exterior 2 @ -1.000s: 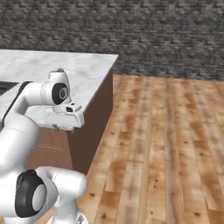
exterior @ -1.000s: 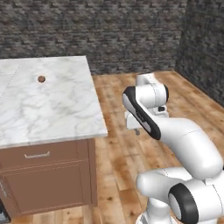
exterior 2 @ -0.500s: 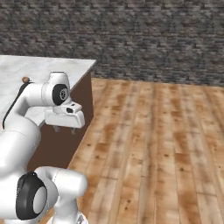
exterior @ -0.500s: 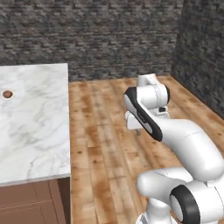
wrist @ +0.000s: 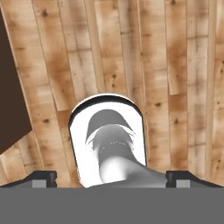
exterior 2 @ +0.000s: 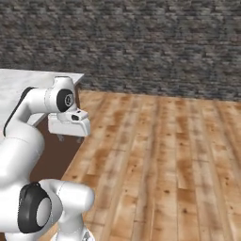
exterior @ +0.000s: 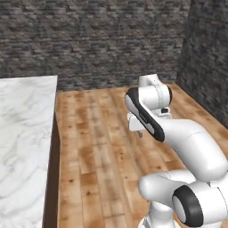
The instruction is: Place the pan on the front left burner on the stove. Then place the tomato and the onion in the pan and turn on the front left burner.
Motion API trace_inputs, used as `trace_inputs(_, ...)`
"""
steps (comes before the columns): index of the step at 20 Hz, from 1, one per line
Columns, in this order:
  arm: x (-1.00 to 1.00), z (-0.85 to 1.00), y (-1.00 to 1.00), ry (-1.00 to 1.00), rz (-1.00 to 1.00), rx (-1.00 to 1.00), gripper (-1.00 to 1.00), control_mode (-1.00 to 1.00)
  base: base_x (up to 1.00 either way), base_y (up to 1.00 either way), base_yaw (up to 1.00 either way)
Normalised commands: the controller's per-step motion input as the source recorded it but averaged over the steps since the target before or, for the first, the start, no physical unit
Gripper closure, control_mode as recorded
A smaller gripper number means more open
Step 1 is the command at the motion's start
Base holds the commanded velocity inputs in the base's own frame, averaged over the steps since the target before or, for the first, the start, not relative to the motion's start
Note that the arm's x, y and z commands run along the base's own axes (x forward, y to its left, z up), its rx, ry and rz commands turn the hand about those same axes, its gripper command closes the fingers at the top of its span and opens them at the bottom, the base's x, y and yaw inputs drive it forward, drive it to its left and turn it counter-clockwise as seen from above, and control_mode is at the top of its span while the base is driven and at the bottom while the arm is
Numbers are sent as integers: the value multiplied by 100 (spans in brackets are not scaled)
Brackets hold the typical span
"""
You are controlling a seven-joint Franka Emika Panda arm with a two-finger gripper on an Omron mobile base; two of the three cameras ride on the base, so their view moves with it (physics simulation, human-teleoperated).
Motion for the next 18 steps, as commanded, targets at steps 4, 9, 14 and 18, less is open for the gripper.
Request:
trace_inputs(4,0,0,0,0,0,0,-100,100,100,-41,1)
trace_inputs(9,0,0,0,0,0,0,-100,100,93,-34,5)
trace_inputs(14,0,0,0,0,0,0,-100,100,56,-10,31)
trace_inputs(18,0,0,0,0,0,0,-100,100,27,0,56)
